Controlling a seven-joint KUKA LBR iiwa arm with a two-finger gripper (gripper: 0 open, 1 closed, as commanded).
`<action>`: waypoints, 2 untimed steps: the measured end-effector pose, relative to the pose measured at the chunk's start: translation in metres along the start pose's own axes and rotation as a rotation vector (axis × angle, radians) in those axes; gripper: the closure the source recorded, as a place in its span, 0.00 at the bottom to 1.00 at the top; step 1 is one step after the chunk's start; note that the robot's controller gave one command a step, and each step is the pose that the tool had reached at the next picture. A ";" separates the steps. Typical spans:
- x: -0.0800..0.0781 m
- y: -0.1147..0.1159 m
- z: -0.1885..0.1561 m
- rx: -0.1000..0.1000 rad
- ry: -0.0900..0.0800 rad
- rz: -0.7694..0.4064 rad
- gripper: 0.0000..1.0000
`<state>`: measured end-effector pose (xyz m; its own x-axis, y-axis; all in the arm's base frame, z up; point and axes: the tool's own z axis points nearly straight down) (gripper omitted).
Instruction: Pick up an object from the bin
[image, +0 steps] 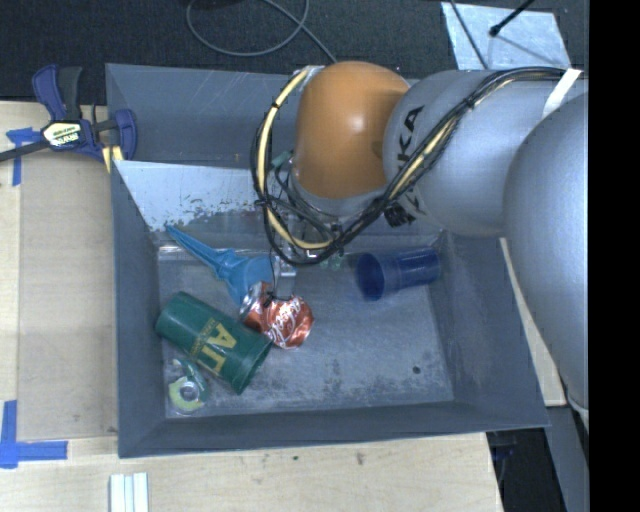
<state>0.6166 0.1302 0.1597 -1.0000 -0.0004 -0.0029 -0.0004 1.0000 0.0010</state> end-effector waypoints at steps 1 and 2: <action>0.015 -0.023 0.018 -0.003 -0.005 0.060 0.00; 0.027 -0.046 0.048 0.004 0.000 0.104 0.00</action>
Offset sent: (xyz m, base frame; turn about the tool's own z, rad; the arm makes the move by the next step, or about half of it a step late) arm -0.0357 -0.0187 -0.0718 0.0214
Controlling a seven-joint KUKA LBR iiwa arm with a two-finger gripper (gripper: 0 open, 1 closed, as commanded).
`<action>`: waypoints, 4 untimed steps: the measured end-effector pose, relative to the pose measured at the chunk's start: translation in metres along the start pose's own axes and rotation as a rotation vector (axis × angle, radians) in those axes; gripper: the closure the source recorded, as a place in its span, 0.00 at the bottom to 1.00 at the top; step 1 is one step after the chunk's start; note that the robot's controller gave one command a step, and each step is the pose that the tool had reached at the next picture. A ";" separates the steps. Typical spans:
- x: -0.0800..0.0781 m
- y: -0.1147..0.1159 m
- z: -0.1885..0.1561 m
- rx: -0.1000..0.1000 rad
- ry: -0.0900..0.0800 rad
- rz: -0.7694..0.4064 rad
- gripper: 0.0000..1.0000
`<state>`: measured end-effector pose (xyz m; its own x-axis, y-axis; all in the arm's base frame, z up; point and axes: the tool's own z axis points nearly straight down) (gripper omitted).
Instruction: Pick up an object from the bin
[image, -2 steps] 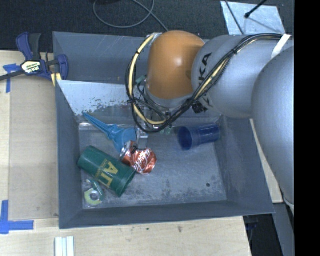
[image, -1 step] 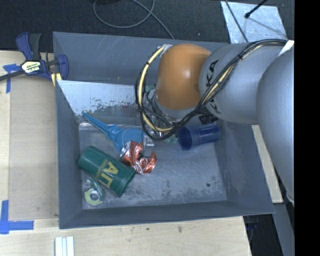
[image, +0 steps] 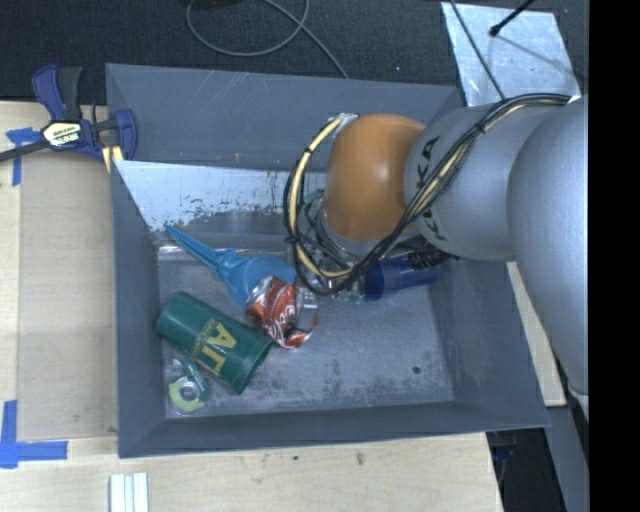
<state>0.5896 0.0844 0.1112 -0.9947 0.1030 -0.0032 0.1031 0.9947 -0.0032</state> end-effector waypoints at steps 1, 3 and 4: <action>-0.007 0.016 0.029 -0.016 -0.023 -0.121 1.00; -0.006 0.012 -0.069 -0.018 -0.026 -0.081 1.00; -0.006 0.012 -0.068 -0.017 -0.026 -0.081 1.00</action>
Offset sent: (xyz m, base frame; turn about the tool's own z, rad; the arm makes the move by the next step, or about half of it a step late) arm 0.0000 0.0000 0.0000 0.0000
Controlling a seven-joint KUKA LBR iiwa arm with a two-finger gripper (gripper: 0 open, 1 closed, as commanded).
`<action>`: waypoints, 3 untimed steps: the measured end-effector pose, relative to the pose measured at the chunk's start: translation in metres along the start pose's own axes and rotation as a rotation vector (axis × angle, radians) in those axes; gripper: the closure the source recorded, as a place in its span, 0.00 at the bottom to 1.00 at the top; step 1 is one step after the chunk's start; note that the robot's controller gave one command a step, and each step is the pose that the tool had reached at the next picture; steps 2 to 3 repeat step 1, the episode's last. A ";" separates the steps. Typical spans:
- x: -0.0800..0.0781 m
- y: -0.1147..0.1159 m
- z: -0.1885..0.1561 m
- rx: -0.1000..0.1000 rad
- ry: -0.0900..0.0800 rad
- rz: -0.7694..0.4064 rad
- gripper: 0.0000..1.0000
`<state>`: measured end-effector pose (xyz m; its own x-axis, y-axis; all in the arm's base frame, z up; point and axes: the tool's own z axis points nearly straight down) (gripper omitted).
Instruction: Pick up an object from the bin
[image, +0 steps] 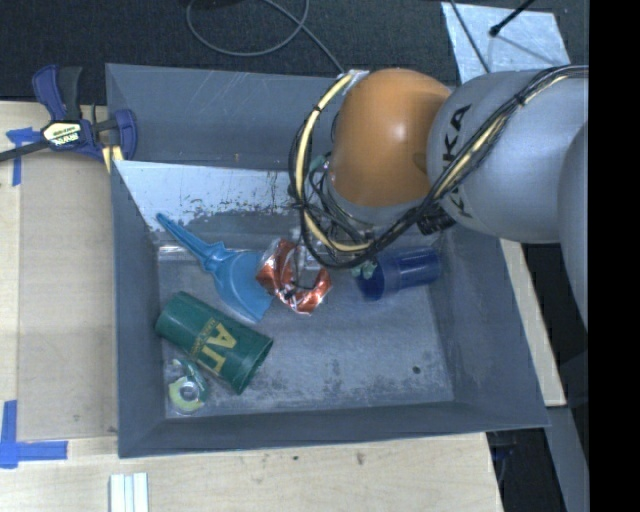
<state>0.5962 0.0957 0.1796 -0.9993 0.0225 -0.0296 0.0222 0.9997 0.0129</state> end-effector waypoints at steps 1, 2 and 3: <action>-0.001 0.004 -0.033 0.001 0.007 0.012 1.00; -0.001 0.004 -0.033 0.001 0.007 0.012 1.00; -0.001 0.004 -0.033 0.001 0.007 0.012 1.00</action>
Offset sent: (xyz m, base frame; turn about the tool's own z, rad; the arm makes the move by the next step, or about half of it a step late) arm -0.0084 0.0035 0.1352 0.0402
